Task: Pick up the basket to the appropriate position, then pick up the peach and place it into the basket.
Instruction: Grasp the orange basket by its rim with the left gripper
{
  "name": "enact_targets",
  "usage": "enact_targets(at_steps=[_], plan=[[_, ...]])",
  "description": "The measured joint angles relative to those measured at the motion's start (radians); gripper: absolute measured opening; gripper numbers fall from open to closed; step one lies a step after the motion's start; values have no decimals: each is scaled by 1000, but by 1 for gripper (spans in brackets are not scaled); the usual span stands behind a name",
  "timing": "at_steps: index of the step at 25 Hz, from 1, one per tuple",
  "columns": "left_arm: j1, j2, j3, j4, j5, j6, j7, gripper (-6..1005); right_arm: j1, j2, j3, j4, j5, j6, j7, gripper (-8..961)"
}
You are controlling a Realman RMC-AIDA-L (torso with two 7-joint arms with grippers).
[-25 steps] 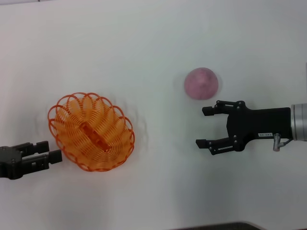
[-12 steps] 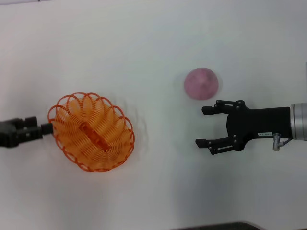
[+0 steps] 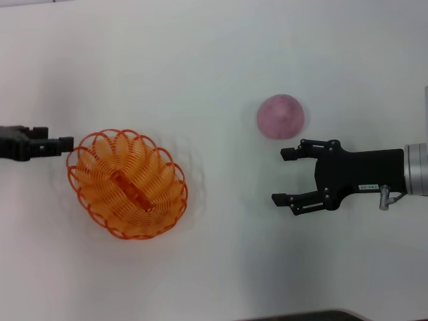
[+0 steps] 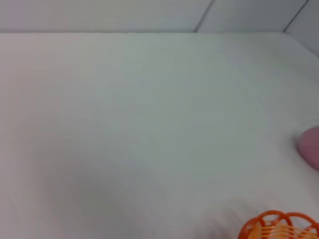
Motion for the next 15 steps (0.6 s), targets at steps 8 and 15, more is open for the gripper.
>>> enact_targets(at_steps=[8,15], plan=[[-79,0,169,43,102,-22,-130,751,1,0,1,-1,1,-3,0,947],[-119,-11,317,97,141,-22,-250,752,1,0,0,-2,1,-3,9,947]])
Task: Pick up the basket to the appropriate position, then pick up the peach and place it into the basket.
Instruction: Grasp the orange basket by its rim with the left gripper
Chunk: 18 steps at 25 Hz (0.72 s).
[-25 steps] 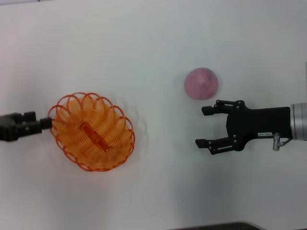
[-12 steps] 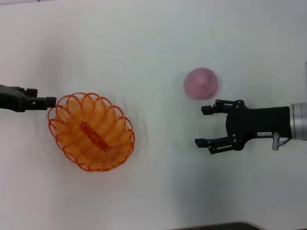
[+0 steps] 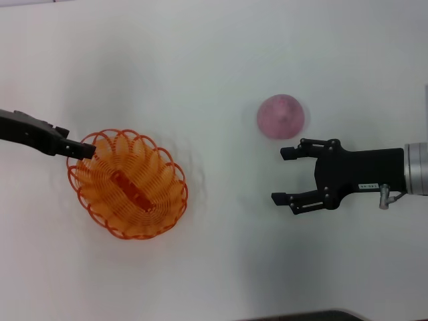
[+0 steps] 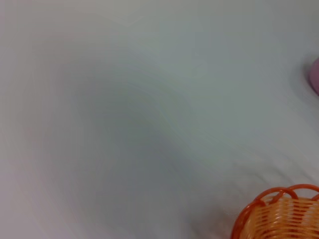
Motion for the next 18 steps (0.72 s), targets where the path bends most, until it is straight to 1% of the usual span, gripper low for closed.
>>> enact_targets(at_steps=[2,6,11,13,16,18], plan=[[-8,-3,30,10,10,-1,-28,752,0,0,-2,0,0,0,5,946],[-18,-14,47,16,37,-7,-43,752,0,0,-4,-2,-1,2,6,946],[-20,-33,70,16,66,-43,-44,751,0,0,-6,-2,-3,6,6,946],[-22,-49,87,16,96,-70,-44,751,0,0,-7,-2,-4,7,6,946],[-26,-60,95,16,109,-76,-44,752,0,0,-6,-2,-4,7,6,946],[-28,-63,97,16,114,-77,-44,752,0,0,-6,-2,-4,7,6,947]])
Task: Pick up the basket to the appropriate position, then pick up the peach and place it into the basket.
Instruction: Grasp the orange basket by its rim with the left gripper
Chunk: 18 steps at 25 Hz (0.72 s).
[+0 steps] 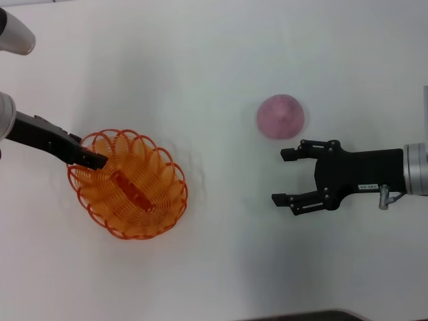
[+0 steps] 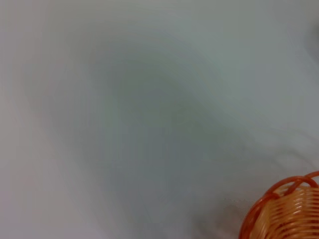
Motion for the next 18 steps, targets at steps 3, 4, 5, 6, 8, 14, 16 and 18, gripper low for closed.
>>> enact_targets(at_steps=[3,4,5,6,8,14,16,18], plan=[[-1,-2,2,1,2,-4,4,751,0,0,0,1,0,1,0,947],[-1,-3,6,1,2,-4,9,751,0,0,2,1,0,2,0,947],[-1,-3,14,2,2,-3,13,741,0,0,2,1,-1,2,0,947],[-1,-3,23,2,2,-2,15,731,0,0,3,1,-1,2,0,947],[1,-4,45,4,3,-1,11,710,0,0,3,2,-2,6,0,947],[14,-12,45,33,5,-7,3,649,0,0,0,4,-2,16,0,947],[16,-12,46,38,5,-7,0,599,0,0,-1,5,-2,16,0,946],[17,-13,49,38,6,-7,-1,520,0,0,-1,6,-2,16,0,946]])
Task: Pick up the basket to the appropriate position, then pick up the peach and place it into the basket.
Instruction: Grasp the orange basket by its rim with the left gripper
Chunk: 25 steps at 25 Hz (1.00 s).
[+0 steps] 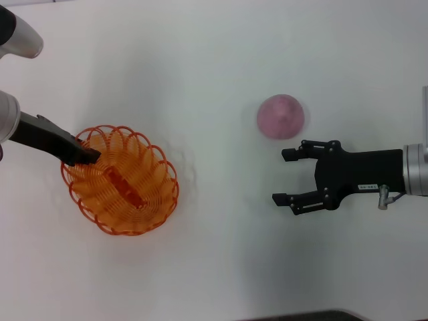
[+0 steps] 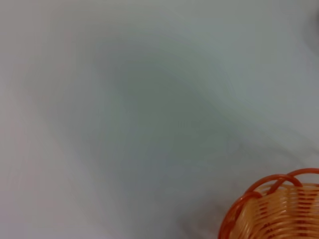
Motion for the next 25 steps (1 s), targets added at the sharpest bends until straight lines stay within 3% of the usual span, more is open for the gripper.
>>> enact_targets(at_steps=[3,5,14,22,25], plan=[[0,0,1,0,0,0,-1,400,0,0,0,1,0,0,0,946],[0,0,2,0,0,0,-1,248,0,0,0,1,0,0,0,946],[0,1,-4,0,-1,0,-37,183,1,0,1,1,0,0,0,946],[-22,21,-6,-2,-4,43,-194,170,2,0,4,4,0,0,0,946],[-35,39,-14,-23,-8,57,-301,168,2,0,6,4,0,0,0,947]])
